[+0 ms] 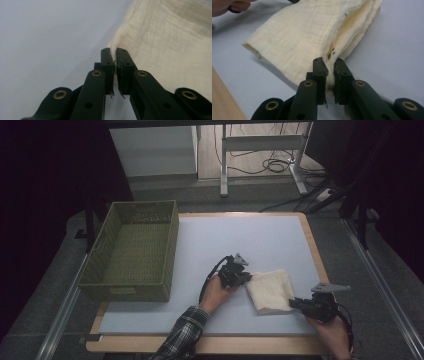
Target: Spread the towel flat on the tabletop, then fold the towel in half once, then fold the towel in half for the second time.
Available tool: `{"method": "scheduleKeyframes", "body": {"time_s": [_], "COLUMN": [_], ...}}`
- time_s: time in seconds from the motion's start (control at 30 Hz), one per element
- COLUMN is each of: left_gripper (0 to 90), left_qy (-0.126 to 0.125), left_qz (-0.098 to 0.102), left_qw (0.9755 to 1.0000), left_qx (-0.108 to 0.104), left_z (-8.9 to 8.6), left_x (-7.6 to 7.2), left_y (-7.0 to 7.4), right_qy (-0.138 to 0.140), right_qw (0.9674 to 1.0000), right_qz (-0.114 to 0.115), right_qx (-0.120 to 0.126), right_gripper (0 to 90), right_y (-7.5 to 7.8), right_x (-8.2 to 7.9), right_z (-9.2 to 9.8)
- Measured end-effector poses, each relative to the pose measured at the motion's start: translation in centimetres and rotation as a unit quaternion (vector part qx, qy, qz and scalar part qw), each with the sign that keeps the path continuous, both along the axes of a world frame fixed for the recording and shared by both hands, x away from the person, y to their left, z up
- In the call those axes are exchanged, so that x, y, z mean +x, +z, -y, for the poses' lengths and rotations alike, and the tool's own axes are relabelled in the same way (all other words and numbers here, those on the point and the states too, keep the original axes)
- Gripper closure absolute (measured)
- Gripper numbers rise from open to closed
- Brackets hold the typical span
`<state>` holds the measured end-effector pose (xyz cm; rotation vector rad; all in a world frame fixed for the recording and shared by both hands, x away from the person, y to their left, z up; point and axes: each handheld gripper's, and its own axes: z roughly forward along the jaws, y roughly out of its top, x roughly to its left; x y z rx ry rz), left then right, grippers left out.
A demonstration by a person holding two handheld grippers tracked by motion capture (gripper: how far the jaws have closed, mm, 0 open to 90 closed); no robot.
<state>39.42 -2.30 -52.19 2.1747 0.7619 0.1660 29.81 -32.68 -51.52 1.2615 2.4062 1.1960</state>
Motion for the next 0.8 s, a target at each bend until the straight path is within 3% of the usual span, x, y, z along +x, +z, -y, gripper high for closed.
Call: {"method": "scheduleKeyframes", "body": {"time_s": [0.23,0.8], "left_gripper": [85.1,85.1], "left_qy": [0.000,0.021], "left_qz": [0.024,0.047], "left_qw": [0.9997,0.9986], "left_qx": [0.002,0.010], "left_z": [-0.8,-3.9], "left_x": [-0.3,-0.5], "left_y": [1.7,4.2], "right_qy": [0.019,0.056], "right_qw": [0.9997,0.9976], "right_qz": [0.017,0.040], "right_qx": [0.005,0.010], "right_gripper": [81.4,81.2], "right_y": [1.2,3.1], "right_x": [-0.3,0.5], "right_z": [-0.9,-4.5]}}
